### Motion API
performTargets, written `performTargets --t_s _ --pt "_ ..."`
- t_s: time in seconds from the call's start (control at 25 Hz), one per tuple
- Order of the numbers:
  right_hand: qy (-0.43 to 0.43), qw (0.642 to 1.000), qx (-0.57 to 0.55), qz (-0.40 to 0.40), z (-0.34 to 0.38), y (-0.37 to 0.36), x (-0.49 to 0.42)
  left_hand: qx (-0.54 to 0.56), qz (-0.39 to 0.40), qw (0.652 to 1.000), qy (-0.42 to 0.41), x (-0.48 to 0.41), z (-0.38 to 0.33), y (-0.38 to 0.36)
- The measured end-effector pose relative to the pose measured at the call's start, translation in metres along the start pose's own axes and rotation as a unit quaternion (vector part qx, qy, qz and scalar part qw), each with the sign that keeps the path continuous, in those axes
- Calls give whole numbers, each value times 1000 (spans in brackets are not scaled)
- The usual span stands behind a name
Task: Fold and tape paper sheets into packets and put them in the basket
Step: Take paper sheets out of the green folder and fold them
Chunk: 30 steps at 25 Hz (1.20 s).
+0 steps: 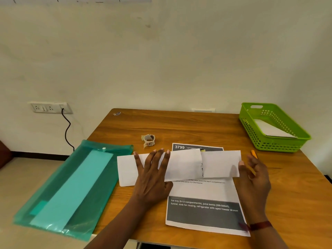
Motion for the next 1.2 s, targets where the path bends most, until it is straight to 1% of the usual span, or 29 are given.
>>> performTargets --t_s 0.04,0.12,0.2,0.32,0.4,0.48,0.6,0.84,1.08,1.2 --pt "-57 998 -32 2 -7 0 4 1 -1 1000 0 0 1 0" --pt "-116 989 -96 -2 -16 0 6 1 1 1000 0 0 2 -2" --pt "-142 978 -155 -8 -20 -1 6 3 1 1000 0 -1 3 -3" --pt "-165 969 -183 16 -27 -3 8 0 3 1000 -7 -3 1 -2" --pt "-155 968 -192 39 -23 -6 11 -10 4 1000 -20 -4 -5 1" --pt "-123 971 -196 53 -12 -8 13 -14 -1 999 -32 -7 -14 5" --pt "-93 972 -203 72 4 -13 18 1 -16 999 -38 -12 -26 11" --pt "-96 971 -215 44 10 -12 24 25 -27 998 -43 -15 -39 17" --pt "-57 977 -196 67 19 -14 24 51 -27 997 -43 -17 -52 21" --pt "-54 975 -200 75 24 -14 21 70 -29 996 -43 -17 -57 23"
Point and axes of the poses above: each hand's wrist, its own x-axis away from the middle knuckle, its own y-axis out of the back of the hand, z = x × y, the point moved 4 cm from there along -x, towards the middle knuckle, and after that the axes turned 13 degrees about y, right-handed, at the moved point
